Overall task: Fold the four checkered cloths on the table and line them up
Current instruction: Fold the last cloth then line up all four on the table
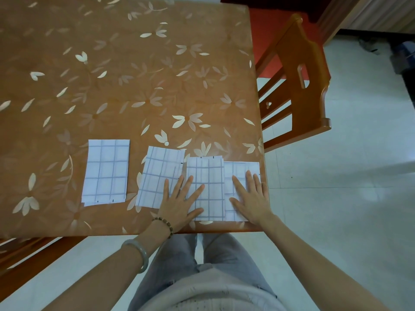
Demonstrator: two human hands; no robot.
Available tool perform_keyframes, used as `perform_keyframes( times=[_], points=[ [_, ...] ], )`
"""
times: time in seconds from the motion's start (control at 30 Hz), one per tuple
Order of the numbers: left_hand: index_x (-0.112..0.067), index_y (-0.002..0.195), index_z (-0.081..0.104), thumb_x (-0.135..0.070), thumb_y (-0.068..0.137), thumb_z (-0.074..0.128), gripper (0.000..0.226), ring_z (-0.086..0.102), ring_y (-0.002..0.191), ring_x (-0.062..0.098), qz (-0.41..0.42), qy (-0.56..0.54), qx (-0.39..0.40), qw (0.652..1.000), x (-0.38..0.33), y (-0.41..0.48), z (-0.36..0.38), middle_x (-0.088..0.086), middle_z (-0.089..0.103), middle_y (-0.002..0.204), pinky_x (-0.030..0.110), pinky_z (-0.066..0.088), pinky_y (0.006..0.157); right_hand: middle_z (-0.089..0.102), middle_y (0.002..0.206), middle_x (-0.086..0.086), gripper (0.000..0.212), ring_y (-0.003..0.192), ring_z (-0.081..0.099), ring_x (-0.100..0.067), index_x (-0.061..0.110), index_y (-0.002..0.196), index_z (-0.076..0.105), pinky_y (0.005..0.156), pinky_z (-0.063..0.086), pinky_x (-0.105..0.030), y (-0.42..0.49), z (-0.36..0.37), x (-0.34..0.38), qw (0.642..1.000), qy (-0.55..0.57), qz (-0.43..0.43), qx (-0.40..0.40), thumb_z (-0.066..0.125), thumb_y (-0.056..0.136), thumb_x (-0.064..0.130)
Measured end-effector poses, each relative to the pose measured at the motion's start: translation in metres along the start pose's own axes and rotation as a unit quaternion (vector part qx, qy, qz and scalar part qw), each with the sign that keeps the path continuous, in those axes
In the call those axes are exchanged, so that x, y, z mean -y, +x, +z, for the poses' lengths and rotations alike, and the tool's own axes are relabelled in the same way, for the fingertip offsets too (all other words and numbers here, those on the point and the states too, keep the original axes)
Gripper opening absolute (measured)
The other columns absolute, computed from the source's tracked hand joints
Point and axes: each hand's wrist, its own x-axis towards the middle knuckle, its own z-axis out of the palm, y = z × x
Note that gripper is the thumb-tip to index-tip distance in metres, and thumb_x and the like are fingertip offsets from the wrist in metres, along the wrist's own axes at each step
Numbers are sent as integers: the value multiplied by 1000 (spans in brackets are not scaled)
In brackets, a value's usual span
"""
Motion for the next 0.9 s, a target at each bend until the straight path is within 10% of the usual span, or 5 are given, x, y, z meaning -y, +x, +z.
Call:
perform_keyframes(
  times=[0.33, 0.67, 0.9],
  points=[
    [-31, 150, 11, -66, 88, -8, 74, 4, 147, 31, -160, -57, -29, 985, 63, -13, -8, 8, 12, 159, 52, 0, 115, -13, 159, -12, 67, 146, -14, -33, 32, 150, -5, 114, -12, -49, 16, -17, 62, 985, -37, -167, -2, 27, 97, 55],
    [-24, 146, 30, -63, 93, 9, 69, 33, 137, 40, -184, -66, -8, 981, 45, -36, 7, 15, 37, 150, 59, 30, 106, -9, 159, -13, 69, 146, -9, -36, 30, 151, 2, 110, -16, -50, 8, -3, 81, 985, -44, -164, -12, 32, 95, 57],
    [-18, 151, 19, -51, 98, 25, 62, 13, 145, 34, -296, -93, -99, 945, 99, -34, -13, 13, 16, 158, 48, 5, 116, -10, 159, -13, 68, 146, -12, -33, 28, 152, 7, 113, -13, -47, 10, -24, 94, 982, -13, -185, -28, 36, 96, 52]
  ],
)
